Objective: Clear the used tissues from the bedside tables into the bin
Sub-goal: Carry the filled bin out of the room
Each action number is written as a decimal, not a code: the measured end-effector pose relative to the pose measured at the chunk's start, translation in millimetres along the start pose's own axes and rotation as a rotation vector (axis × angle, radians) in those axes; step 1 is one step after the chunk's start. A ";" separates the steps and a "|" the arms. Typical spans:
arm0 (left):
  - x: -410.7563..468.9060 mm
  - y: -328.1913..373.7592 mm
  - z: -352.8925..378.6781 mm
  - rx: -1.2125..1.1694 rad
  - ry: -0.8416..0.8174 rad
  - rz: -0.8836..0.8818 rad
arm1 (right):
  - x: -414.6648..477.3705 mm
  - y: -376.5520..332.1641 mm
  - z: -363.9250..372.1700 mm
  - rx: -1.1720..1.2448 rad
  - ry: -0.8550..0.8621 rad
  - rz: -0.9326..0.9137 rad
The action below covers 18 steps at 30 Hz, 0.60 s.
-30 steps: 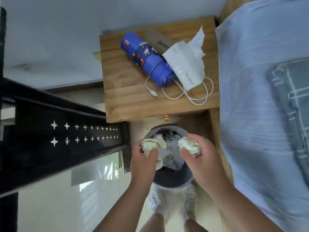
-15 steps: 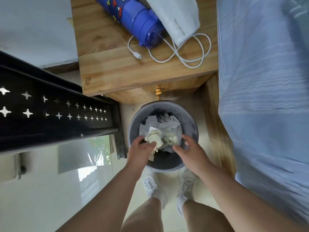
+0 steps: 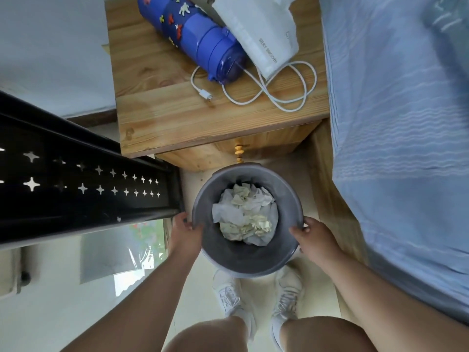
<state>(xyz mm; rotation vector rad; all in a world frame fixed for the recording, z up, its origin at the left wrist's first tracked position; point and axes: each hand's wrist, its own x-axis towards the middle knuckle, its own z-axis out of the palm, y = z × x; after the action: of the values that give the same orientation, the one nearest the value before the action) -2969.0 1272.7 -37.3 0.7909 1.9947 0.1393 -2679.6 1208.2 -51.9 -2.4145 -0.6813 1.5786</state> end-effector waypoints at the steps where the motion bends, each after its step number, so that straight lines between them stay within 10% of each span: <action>1: 3.2 -0.3 1.5 -0.019 -0.052 -0.020 | 3.4 0.5 1.5 0.039 -0.018 0.015; 18: -210.7 56.0 -123.0 -0.228 -0.112 -0.082 | -208.5 -73.1 -102.7 -0.221 0.016 -0.217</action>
<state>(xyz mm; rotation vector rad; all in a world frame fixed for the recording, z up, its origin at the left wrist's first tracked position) -2971.2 1220.4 207.5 0.5580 1.8627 0.2643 -2676.6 1185.7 190.6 -2.3972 -1.1268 1.4639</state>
